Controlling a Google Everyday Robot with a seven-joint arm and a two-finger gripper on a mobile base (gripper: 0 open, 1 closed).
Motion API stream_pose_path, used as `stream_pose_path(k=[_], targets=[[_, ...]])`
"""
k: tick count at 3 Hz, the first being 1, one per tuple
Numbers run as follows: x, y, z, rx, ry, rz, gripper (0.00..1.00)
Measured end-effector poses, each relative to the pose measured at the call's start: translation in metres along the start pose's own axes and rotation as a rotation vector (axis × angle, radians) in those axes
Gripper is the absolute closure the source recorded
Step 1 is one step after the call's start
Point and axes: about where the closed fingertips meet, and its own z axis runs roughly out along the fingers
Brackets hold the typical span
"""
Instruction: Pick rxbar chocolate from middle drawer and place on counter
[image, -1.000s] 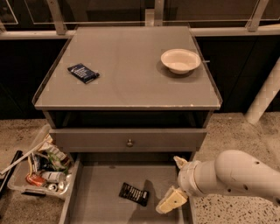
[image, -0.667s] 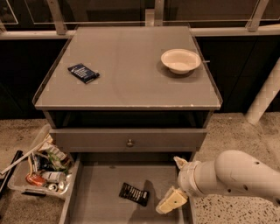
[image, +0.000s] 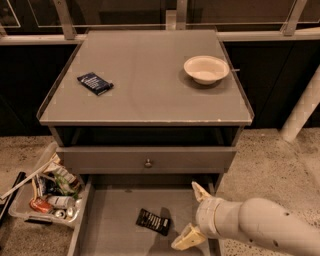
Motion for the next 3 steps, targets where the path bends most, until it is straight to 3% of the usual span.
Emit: stream_pose_path(k=[1, 2, 3], targets=[[0.005, -0.012, 0.025, 0.088, -0.076, -0.088, 0.00], [0.018, -0.022, 0.062, 0.073, -0.170, -0.121, 0.00], [0.018, -0.022, 0.062, 0.073, -0.170, -0.121, 0.00]])
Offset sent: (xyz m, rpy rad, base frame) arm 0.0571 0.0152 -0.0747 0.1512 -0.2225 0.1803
